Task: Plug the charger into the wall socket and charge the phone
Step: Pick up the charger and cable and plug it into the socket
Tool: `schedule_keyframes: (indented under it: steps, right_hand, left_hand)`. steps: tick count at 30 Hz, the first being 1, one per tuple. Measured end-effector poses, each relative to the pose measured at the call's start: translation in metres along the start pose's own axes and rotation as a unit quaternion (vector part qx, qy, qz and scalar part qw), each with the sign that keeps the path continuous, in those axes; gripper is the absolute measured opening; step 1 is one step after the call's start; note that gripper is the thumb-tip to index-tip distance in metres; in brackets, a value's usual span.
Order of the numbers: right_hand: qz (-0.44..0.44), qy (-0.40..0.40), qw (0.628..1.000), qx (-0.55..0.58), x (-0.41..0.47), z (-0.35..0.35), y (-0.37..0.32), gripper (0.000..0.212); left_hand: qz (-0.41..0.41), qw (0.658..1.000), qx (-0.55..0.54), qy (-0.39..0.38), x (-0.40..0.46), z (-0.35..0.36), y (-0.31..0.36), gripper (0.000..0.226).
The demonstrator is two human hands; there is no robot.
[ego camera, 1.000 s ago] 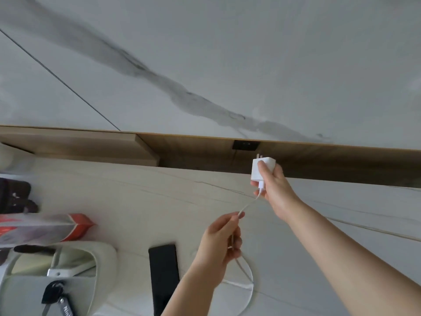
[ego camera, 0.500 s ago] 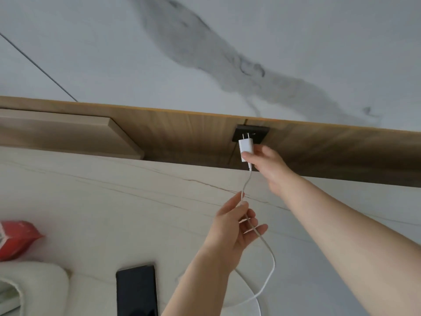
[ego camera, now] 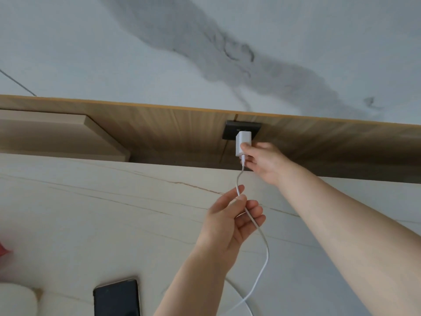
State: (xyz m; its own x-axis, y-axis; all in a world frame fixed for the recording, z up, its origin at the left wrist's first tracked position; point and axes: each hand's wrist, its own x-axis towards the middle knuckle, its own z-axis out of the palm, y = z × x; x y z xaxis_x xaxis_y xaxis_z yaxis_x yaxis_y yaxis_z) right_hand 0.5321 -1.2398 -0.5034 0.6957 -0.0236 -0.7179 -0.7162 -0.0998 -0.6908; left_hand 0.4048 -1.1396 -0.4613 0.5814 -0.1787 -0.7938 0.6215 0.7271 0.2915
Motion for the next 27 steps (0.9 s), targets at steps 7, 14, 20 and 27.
schedule_keyframes:
  steps: [7, 14, 20, 27]
  right_hand:
    - [-0.004, 0.011, 1.0, 0.022, 0.003, 0.005, 0.001, 0.04]
    - [-0.027, 0.048, 0.998, 0.029, 0.005, 0.01, 0.008, 0.034]
    - [-0.013, 0.07, 0.988, 0.14, 0.004, 0.019, 0.008, 0.034]
    - [-0.039, 0.111, 0.987, 0.11, 0.014, 0.023, 0.006, 0.037]
  left_hand:
    - [0.002, 1.0, -0.007, 0.024, -0.002, -0.003, 0.001, 0.023]
    - [0.002, 0.999, -0.022, 0.023, -0.001, 0.002, 0.005, 0.025]
    - [0.008, 1.0, -0.019, 0.022, 0.001, 0.001, 0.009, 0.025]
    - [0.01, 0.999, -0.011, 0.037, 0.006, 0.001, 0.011, 0.025]
